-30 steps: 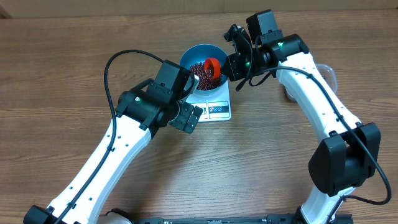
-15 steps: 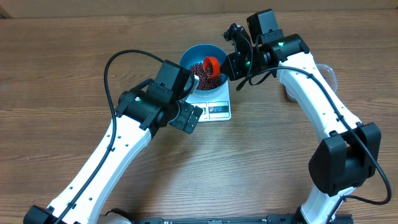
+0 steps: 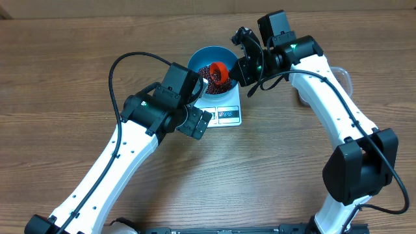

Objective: Scoop item into bowl and weigh 150g on scale

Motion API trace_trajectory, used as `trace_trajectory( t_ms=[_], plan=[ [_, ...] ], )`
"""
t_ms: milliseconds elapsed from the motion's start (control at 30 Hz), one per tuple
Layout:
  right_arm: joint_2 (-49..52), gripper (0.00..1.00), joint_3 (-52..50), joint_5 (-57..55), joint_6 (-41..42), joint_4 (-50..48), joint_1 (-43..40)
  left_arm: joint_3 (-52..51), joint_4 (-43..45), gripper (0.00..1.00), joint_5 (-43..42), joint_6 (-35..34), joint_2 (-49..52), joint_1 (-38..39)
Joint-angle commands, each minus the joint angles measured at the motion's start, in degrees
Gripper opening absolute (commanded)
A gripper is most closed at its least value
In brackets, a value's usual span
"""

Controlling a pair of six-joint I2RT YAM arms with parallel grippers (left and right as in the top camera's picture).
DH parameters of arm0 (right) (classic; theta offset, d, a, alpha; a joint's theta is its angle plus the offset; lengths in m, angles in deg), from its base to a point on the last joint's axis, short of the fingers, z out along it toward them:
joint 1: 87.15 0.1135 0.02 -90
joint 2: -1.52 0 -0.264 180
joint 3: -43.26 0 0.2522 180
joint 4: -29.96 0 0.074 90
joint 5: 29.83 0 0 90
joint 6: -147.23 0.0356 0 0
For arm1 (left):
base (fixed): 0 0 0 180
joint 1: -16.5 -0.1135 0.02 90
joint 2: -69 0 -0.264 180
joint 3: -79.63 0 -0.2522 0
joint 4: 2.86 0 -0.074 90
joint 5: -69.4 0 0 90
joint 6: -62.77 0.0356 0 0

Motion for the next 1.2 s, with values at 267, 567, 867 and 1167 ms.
trace_trajectory(
  t_ms=[267, 567, 867, 1167],
  plan=[
    [-2.5, 0.04, 1.9, -0.4, 1.2, -0.5, -0.2, -0.2, 0.1, 1.00, -0.7, 0.9, -0.7, 0.0],
    [-2.5, 0.04, 1.9, -0.6, 1.5, -0.6, -0.2, -0.2, 0.1, 1.00, -0.7, 0.9, -0.7, 0.0],
    [-2.5, 0.04, 1.9, -0.6, 1.5, -0.5, -0.2, -0.2, 0.1, 1.00, -0.7, 0.9, -0.7, 0.0],
    [-2.5, 0.04, 1.9, -0.6, 1.5, -0.5, -0.2, -0.2, 0.1, 1.00, -0.7, 0.9, -0.7, 0.0]
  ],
)
